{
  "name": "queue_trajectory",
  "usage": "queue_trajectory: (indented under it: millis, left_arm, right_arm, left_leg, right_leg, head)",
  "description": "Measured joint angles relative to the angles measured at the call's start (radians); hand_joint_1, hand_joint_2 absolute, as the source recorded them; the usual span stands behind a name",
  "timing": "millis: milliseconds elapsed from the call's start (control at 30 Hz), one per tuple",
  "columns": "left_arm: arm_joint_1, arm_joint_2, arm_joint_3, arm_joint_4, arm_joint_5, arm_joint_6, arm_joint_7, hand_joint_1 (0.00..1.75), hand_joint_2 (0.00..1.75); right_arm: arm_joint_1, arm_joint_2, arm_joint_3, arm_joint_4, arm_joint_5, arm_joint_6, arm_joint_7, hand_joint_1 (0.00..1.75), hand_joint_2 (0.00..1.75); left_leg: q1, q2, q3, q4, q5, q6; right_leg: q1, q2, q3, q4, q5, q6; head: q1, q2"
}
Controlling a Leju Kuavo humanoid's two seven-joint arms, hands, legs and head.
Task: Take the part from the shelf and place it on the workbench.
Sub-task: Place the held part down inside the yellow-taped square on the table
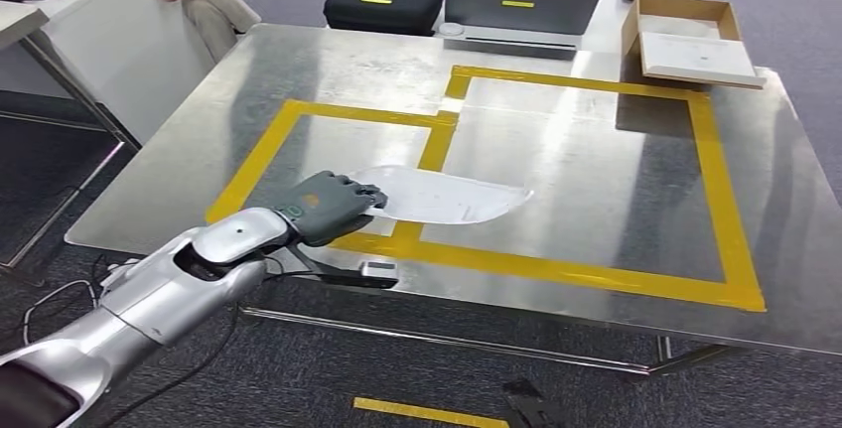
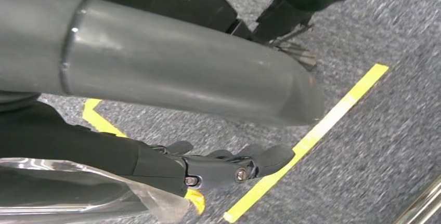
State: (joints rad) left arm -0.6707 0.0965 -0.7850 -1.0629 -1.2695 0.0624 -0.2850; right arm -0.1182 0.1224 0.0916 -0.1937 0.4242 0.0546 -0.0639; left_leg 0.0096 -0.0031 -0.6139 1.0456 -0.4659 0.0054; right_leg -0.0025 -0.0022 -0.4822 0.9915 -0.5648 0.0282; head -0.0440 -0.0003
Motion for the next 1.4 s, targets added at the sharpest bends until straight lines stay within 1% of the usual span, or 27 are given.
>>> queue_trajectory:
  millis: [133, 233, 333, 533, 967, 1100, 1200, 1400]
  left_arm:
    - [-0.066, -0.053, -0.090, 0.089, -0.019, 0.012, 0.023, 1.75, 1.75]
    - [-0.098, -0.084, -0.120, 0.152, -0.016, 0.032, 0.026, 1.75, 1.75]
    - [-0.117, -0.102, -0.133, 0.201, 0.002, 0.039, 0.004, 1.75, 1.75]
    - [-0.131, -0.117, -0.147, 0.250, 0.015, 0.039, -0.007, 1.75, 1.75]
    - [-0.138, -0.124, -0.166, 0.287, 0.013, 0.050, -0.021, 1.75, 1.75]
    - [-0.138, -0.121, -0.176, 0.292, -0.011, 0.072, 0.005, 1.75, 1.75]
    - [-0.138, -0.101, -0.184, 0.295, -0.033, 0.077, 0.026, 1.75, 1.75]
    - [-0.138, 0.005, -0.187, 0.298, -0.031, 0.078, 0.033, 1.75, 1.75]
  right_arm:
    - [-0.006, 0.005, 0.000, -0.002, 0.001, 0.006, -0.005, 0.00, 0.00]
    - [-0.007, 0.007, 0.000, -0.003, 0.006, 0.006, -0.005, 0.00, 0.00]
    - [-0.006, 0.007, 0.000, -0.004, 0.013, 0.006, -0.004, 0.00, 0.00]
    - [-0.006, 0.007, 0.000, -0.004, 0.016, 0.007, -0.002, 0.00, 0.00]
    - [-0.005, 0.007, -0.001, -0.005, 0.018, 0.014, -0.002, 0.00, 0.00]
    - [-0.004, 0.009, -0.002, -0.005, 0.019, 0.012, -0.003, 0.00, 0.00]
    - [-0.001, 0.010, -0.006, -0.005, 0.017, 0.007, -0.007, 0.00, 0.00]
    - [0.014, 0.010, -0.017, -0.005, 0.013, 0.002, -0.014, 0.00, 0.00]
  left_leg:
    - [0.000, 0.000, 0.000, 0.000, 0.000, 0.000]
    - [0.000, 0.000, 0.000, 0.000, 0.000, 0.000]
    - [0.000, 0.000, 0.000, -0.001, 0.000, 0.000]
    - [0.000, 0.000, 0.000, -0.001, 0.000, 0.000]
    - [0.000, 0.000, 0.000, -0.002, 0.000, 0.000]
    - [0.000, 0.000, 0.000, -0.002, 0.000, 0.000]
    - [0.000, 0.000, 0.000, -0.002, 0.000, 0.000]
    - [0.000, 0.000, 0.001, -0.004, 0.001, -0.001]
  right_leg:
    - [0.000, 0.000, 0.000, 0.000, 0.000, 0.000]
    - [0.000, 0.000, 0.000, 0.000, 0.000, 0.000]
    - [0.000, 0.000, 0.000, 0.000, 0.000, 0.000]
    - [0.000, 0.000, 0.000, 0.000, 0.000, 0.000]
    - [0.000, 0.000, 0.000, 0.000, 0.000, 0.000]
    - [0.000, 0.000, 0.000, 0.000, 0.000, 0.000]
    - [0.000, 0.000, 0.000, 0.000, 0.000, 0.000]
    - [0.001, 0.001, -0.001, 0.000, 0.000, 0.000]
  head:
    - [0.000, 0.000]
    - [0.000, 0.000]
    - [0.000, 0.000]
    - [0.000, 0.000]
    - [0.000, 0.000]
    - [0.000, 0.000]
    - [0.000, 0.000]
    - [0.000, 0.000]
